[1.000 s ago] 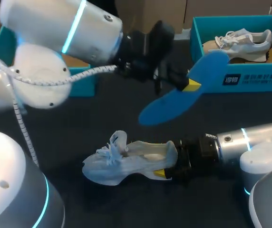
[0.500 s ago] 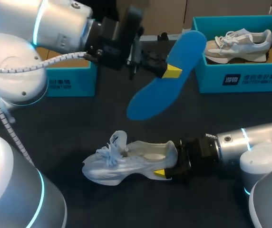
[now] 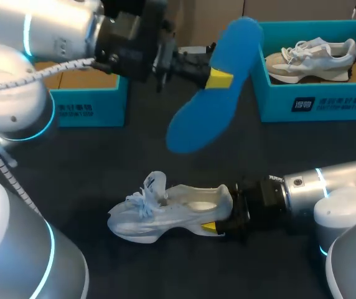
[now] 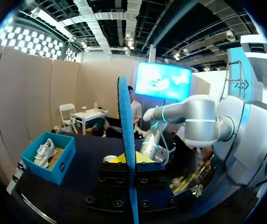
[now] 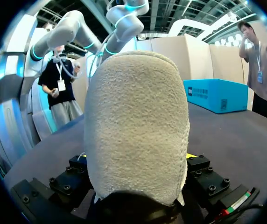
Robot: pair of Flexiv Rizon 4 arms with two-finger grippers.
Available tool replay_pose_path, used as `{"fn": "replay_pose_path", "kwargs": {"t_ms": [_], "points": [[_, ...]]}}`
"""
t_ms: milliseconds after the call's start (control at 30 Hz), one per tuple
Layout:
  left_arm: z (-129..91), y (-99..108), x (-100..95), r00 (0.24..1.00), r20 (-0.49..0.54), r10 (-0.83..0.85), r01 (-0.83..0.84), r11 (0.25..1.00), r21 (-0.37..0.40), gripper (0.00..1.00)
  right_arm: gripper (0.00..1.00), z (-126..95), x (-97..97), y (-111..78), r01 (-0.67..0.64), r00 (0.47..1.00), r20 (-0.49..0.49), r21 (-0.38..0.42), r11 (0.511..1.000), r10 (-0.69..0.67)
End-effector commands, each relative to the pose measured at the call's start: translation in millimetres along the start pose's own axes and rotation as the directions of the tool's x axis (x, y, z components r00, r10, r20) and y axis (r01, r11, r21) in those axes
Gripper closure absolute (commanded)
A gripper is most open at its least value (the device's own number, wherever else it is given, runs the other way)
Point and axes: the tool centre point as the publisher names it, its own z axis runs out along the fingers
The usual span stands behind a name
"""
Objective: Take the shoe out of the shoebox, open the shoe tongue, remove and reinsert the insole, then place the shoe into the shoebox
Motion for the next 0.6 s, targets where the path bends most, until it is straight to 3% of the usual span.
{"fn": "replay_pose_path", "kwargs": {"t_ms": [33, 233, 600], "points": [[-27, -2, 13.5, 1.000, -0.013, -0.009, 0.009, 1.000, 0.019, 1.00, 1.00, 1, 0.6, 1.2, -0.001, 1.000, 0.000, 0.006, 1.000, 0.001], [-44, -9, 24.2, 0.999, -0.005, -0.037, 0.038, 0.999, 0.033, 1.00, 1.00, 1, 0.6, 1.2, -0.001, 1.000, 0.000, 0.006, 1.000, 0.001], [-73, -24, 42.4, 0.996, 0.037, -0.082, 0.074, 0.980, 0.186, 1.00, 1.00, 1, 0.6, 1.2, -0.001, 1.000, 0.000, 0.006, 1.000, 0.001]]}}
